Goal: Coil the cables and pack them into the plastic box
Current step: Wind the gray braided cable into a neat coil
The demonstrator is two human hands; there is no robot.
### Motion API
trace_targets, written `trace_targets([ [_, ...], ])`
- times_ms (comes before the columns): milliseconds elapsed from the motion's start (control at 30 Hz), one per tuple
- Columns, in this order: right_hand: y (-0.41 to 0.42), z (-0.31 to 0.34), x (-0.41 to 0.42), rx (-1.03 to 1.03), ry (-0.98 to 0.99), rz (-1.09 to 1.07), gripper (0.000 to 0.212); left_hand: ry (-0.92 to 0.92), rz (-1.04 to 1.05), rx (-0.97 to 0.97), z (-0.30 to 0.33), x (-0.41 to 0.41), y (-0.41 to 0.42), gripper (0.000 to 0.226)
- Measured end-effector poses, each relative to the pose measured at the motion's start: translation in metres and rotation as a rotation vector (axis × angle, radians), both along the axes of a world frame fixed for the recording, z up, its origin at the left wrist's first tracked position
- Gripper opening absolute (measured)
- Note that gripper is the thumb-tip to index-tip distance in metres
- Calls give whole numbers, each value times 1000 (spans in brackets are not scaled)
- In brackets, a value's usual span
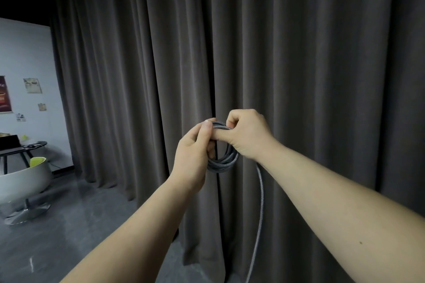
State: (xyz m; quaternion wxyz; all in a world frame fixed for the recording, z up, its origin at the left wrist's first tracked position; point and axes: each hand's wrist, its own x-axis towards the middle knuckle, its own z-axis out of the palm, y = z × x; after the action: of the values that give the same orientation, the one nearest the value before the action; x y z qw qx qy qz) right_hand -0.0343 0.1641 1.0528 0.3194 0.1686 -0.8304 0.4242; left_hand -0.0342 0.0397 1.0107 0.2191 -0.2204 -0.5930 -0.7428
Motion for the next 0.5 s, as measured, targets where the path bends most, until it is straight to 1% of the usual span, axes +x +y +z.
trace_targets([
  [100,4,-2,-2,-10,-32,107,35,-7,48,7,-2,-2,-1,25],
  [167,13,-4,-3,-95,-109,295,20,-18,64,53,-2,-4,-6,27],
  [233,24,-7,-1,-175,-274,490,18,-23,71,101,-1,-8,-12,27],
  [267,29,-8,0,-195,-355,550,18,-21,70,115,0,-9,-15,25],
  [333,33,-8,4,-259,-419,578,17,-12,72,113,2,-11,-17,23],
  [367,33,-6,5,-322,-401,558,16,-4,73,104,4,-10,-16,22],
  [433,31,-3,5,-462,-297,496,17,7,72,86,5,-9,-12,23],
  [500,28,0,2,-531,-178,435,17,15,61,77,6,-7,-8,27],
])
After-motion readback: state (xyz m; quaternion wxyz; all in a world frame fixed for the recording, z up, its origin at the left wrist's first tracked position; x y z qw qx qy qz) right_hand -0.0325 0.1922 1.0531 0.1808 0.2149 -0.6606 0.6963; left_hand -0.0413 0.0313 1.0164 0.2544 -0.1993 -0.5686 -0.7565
